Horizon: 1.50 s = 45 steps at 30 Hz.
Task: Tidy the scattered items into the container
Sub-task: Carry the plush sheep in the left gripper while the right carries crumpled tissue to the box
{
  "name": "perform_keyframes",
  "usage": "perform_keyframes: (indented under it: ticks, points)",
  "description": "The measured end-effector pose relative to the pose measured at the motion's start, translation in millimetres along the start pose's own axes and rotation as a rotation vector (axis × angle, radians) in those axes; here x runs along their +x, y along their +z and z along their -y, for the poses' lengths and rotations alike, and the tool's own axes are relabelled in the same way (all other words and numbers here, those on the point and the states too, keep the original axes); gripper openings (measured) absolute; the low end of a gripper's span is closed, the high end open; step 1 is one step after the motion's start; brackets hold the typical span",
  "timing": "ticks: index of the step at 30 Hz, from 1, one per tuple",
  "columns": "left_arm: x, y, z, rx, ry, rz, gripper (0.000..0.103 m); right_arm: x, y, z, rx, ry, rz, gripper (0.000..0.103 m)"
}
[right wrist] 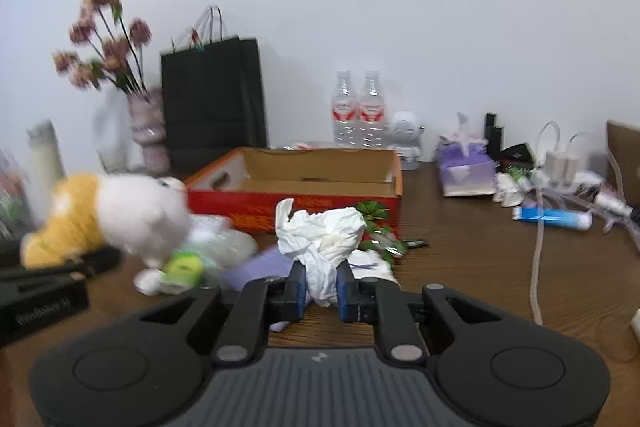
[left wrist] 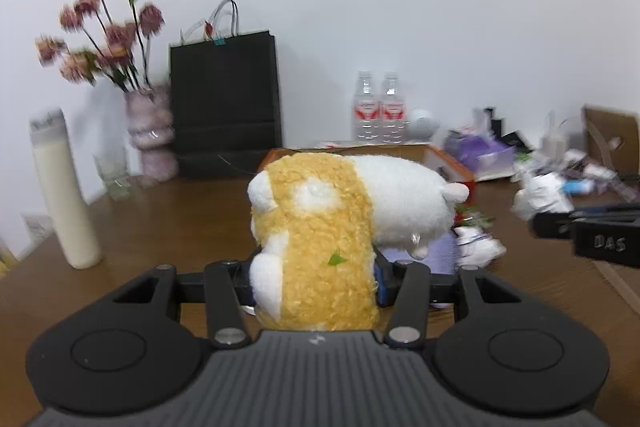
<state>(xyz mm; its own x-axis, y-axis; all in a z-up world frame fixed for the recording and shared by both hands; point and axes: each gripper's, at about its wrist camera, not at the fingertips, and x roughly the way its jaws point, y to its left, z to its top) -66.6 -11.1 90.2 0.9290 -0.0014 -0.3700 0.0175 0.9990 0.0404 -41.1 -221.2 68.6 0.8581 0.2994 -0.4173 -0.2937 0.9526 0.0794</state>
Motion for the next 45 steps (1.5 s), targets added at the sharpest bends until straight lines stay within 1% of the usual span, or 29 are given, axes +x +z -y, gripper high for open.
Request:
perform_keyframes:
  ticks: [1,2,3,5,7,8,9,11,13,14,16,17,18,20,22,23,24,26,27,29,31,33,35,36,38,40,42,44,45]
  points:
    - [-3,1,2,0.018,0.021,0.017,0.049,-2,1,-2,-0.02,-0.022,0.01,0.014]
    - [-6,2,3,0.027,0.025,0.032,0.049,-5,3,-3,-0.024,-0.012,0.015,0.014]
    - [-8,4,2,0.018,0.016,0.031,0.049,-5,5,-1,0.0,0.016,0.015,0.014]
    - [-12,9,4,0.032,0.026,0.048,0.049,-8,8,-4,-0.023,-0.012,0.023,0.014]
    - [-13,16,2,0.015,0.008,0.051,0.049,-10,14,-4,-0.001,0.027,0.029,0.014]
    - [-14,19,2,0.021,0.018,0.06,0.049,-11,16,-6,-0.015,0.005,0.035,0.014]
    - [-14,23,1,0.017,0.01,0.062,0.049,-13,20,-9,-0.041,-0.007,0.046,0.014]
    - [-9,32,-5,-0.017,-0.037,0.029,0.049,-14,28,-6,-0.011,0.035,0.049,0.014]
    - [-5,40,-1,0.031,0.013,0.057,0.049,-11,37,-10,-0.046,0.002,0.064,0.015]
    - [-2,46,-2,0.026,0.01,0.055,0.049,-9,43,-8,-0.034,0.016,0.066,0.015]
    - [3,57,-3,0.02,0.005,0.066,0.049,-4,54,-10,-0.051,-0.01,0.073,0.015]
    - [6,63,-3,0.019,-0.002,0.07,0.049,0,60,-9,-0.041,0.017,0.068,0.015]
    - [12,70,-6,0.002,-0.023,0.061,0.049,5,68,-5,-0.007,0.05,0.059,0.015]
    - [26,83,-12,-0.028,-0.062,0.032,0.049,17,78,-9,-0.043,0.007,0.062,0.017]
    - [40,95,-11,-0.005,-0.045,0.035,0.049,32,91,-3,-0.008,0.045,0.047,0.016]
    - [46,101,-10,0.003,-0.039,0.036,0.049,40,96,-5,-0.036,0.0,0.049,0.017]
    - [53,107,-11,0.005,-0.039,0.035,0.049,46,100,-5,-0.056,-0.011,0.051,0.017]
    - [67,117,-11,-0.001,-0.047,0.021,0.049,60,111,1,-0.026,0.017,0.035,0.017]
    - [76,122,-12,-0.009,-0.05,0.008,0.049,70,116,1,-0.049,-0.005,0.031,0.017]
    - [91,128,-10,-0.013,-0.05,-0.02,0.049,87,125,9,-0.009,0.045,-0.006,0.017]
    - [110,139,-11,-0.008,-0.047,-0.043,0.049,102,134,7,-0.039,-0.001,-0.013,0.017]
    - [128,148,-13,-0.019,-0.056,-0.07,0.049,116,143,12,-0.012,0.028,-0.037,0.017]
    - [146,156,-14,-0.025,-0.059,-0.097,0.049,130,153,13,-0.019,0.003,-0.045,0.017]
    - [156,159,-14,-0.025,-0.057,-0.11,0.049,138,157,15,0.002,0.03,-0.06,0.017]
    - [174,166,-14,-0.029,-0.063,-0.137,0.049,154,165,16,-0.01,-0.005,-0.078,0.017]
    - [194,174,-14,-0.031,-0.06,-0.16,0.049,172,171,21,0.005,0.01,-0.105,0.017]
    - [214,183,-16,-0.042,-0.069,-0.19,0.049,188,176,24,-0.008,-0.021,-0.121,0.017]
    - [234,190,-18,-0.055,-0.076,-0.228,0.049,207,181,30,0.027,0.008,-0.154,0.017]
    - [243,192,-17,-0.051,-0.07,-0.24,0.049,216,182,30,0.015,-0.015,-0.163,0.017]
